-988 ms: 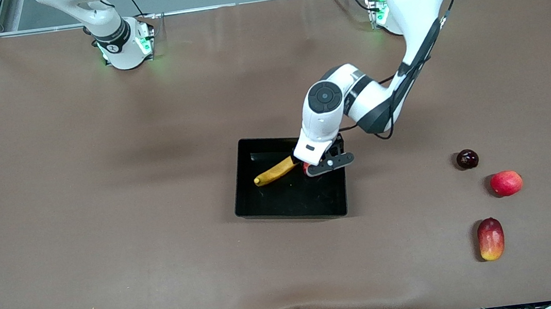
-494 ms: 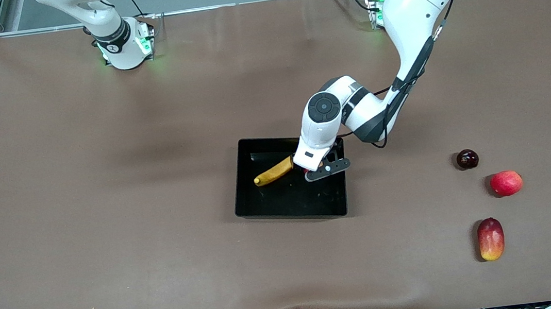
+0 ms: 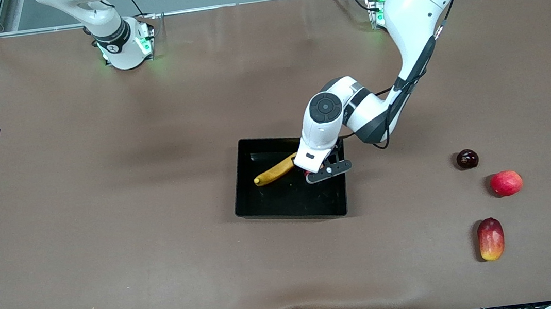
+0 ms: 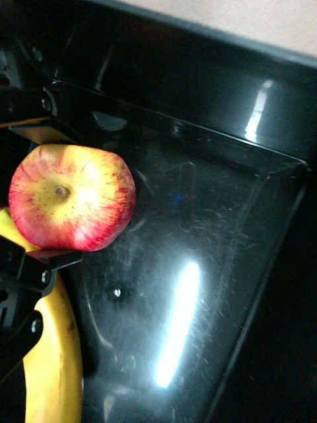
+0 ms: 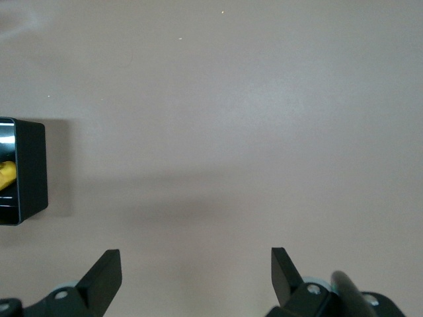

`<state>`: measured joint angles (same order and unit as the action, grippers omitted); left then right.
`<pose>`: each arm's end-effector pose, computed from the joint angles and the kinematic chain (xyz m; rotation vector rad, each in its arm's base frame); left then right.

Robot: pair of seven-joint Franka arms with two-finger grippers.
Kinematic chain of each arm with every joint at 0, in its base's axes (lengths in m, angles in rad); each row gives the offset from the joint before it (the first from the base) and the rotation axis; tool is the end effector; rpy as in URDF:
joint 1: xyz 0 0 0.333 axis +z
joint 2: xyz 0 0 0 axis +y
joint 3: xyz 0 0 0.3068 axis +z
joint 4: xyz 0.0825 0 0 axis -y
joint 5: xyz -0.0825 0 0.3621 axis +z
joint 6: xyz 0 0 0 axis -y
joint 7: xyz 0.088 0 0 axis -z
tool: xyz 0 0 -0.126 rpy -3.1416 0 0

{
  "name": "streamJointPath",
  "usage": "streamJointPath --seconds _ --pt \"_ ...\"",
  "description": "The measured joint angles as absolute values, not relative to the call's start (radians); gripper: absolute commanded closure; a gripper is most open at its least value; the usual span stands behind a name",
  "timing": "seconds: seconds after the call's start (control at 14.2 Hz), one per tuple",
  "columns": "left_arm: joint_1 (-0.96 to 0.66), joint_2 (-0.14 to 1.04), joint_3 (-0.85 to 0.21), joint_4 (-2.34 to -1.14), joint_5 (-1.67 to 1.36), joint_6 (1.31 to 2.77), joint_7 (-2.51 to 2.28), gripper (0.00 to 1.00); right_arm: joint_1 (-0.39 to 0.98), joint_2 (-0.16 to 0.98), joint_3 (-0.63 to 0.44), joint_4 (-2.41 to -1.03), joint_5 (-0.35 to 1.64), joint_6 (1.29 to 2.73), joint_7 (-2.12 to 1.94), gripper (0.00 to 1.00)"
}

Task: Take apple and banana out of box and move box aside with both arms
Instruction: 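Carry the apple with the left gripper beside the red apple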

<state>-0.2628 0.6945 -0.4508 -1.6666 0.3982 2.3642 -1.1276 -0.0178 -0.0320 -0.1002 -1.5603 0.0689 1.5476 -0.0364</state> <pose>0.5335 -0.4047 0.2279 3.0513 0.3735 0.0975 0.5187 -0.0535 0.6161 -3.0686 0.1218 -0.0378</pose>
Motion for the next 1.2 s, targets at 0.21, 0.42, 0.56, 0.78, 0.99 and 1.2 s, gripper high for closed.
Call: streamJointPath --seconds 0.21,0.42,0.56,0.78,0.99,1.2 --pt "-0.262 0.635 -0.452 -1.64 0.399 2.309 -1.128 1.0 -0.021 -0.025 -0.101 -1.554 0.074 1.549 -0.036 0.0" --pt "-0.261 0.559 -0.453 -1.575 0.399 2.156 -1.099 1.0 -0.021 -0.025 -0.101 -1.553 0.074 1.55 -0.036 0.0" --pt "-0.247 0.534 -0.453 -1.525 0.397 2.074 -1.038 1.0 -0.021 -0.025 -0.101 -1.552 0.074 1.55 -0.036 0.0" --pt "-0.164 0.527 -0.451 -1.493 0.393 2.039 -0.9 1.0 -0.021 -0.025 -0.101 -1.552 0.074 1.55 -0.036 0.0" --pt "-0.05 0.528 -0.449 -1.491 0.391 2.039 -0.706 1.0 -0.021 -0.024 -0.1 -1.552 0.074 1.55 -0.036 0.0" --pt "0.044 0.544 -0.447 -1.493 0.391 2.037 -0.544 1.0 -0.021 -0.024 -0.1 -1.551 0.074 1.55 -0.036 0.0"
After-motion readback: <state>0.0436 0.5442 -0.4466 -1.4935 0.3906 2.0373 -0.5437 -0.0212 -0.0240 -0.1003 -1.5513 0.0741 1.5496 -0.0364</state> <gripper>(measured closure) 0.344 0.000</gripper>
